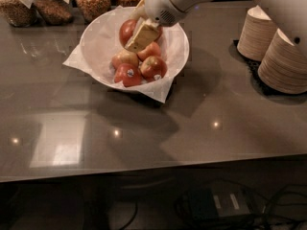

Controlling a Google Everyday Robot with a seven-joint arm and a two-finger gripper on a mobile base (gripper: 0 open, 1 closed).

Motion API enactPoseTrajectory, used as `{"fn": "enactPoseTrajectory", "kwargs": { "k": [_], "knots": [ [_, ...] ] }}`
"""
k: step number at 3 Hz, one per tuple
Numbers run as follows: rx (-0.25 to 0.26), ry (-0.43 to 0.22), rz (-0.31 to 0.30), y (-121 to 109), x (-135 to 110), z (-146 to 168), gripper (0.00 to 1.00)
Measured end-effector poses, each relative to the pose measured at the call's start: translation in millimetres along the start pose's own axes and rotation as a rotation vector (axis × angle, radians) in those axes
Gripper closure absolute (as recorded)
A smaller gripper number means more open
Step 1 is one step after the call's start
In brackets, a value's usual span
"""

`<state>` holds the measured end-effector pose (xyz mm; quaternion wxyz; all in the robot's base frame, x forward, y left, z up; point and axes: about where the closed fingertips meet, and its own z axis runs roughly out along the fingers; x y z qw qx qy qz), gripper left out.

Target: Pick apple from white bowl

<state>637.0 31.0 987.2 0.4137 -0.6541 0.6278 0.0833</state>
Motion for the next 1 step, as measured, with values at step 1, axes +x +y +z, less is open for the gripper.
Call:
{"fn": "enactPoseTrajectory", "kwargs": {
  "k": [1],
  "knots": [
    [-0.056,0.003,0.007,-3.6,-5.0,-35.2,1.0]
  ]
}}
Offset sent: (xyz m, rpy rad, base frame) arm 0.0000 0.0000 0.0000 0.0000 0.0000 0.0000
